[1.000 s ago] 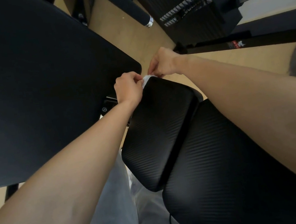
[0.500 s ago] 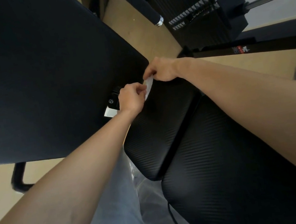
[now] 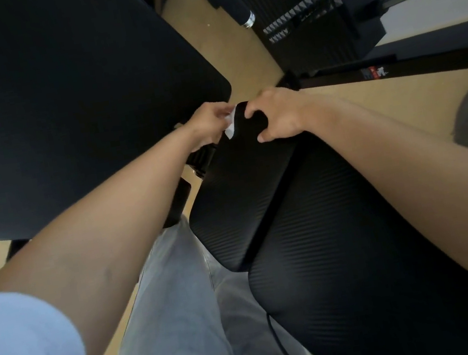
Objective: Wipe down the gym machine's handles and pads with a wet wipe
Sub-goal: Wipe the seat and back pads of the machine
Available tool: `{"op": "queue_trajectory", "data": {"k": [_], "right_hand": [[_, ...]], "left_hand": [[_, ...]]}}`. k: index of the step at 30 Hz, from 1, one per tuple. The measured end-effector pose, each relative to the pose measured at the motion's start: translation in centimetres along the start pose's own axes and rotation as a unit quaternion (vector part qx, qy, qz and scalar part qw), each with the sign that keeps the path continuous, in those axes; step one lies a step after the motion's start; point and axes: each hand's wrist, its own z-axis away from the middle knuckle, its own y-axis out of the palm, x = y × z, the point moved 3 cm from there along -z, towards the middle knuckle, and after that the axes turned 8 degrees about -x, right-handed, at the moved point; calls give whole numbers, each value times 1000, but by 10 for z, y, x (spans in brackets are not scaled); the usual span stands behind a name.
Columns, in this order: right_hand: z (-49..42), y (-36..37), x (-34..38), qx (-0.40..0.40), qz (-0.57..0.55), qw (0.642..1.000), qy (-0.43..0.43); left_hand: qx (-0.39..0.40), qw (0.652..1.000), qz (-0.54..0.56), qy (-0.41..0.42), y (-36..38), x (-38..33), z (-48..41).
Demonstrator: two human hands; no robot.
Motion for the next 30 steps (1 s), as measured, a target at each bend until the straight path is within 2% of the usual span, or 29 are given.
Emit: {"op": "queue_trajectory", "data": {"k": [5,10,16,21,30], "right_hand": [[16,17,4,-27,42,999,1],[16,26,8,-42,92,995,-7],[25,45,16,-72,171,981,-63],[39,67,40,-60,194,975,-86],[63,99,68,-78,199,970,-114]], "left_hand": [[24,984,103,-142,-7,-3,2],[113,956,155,-224,-13,15,10],[132,936,206,-254,-9,43,32],[142,934,195,-263,-5,61,55],[99,927,190,-307,-3,106,92]]}}
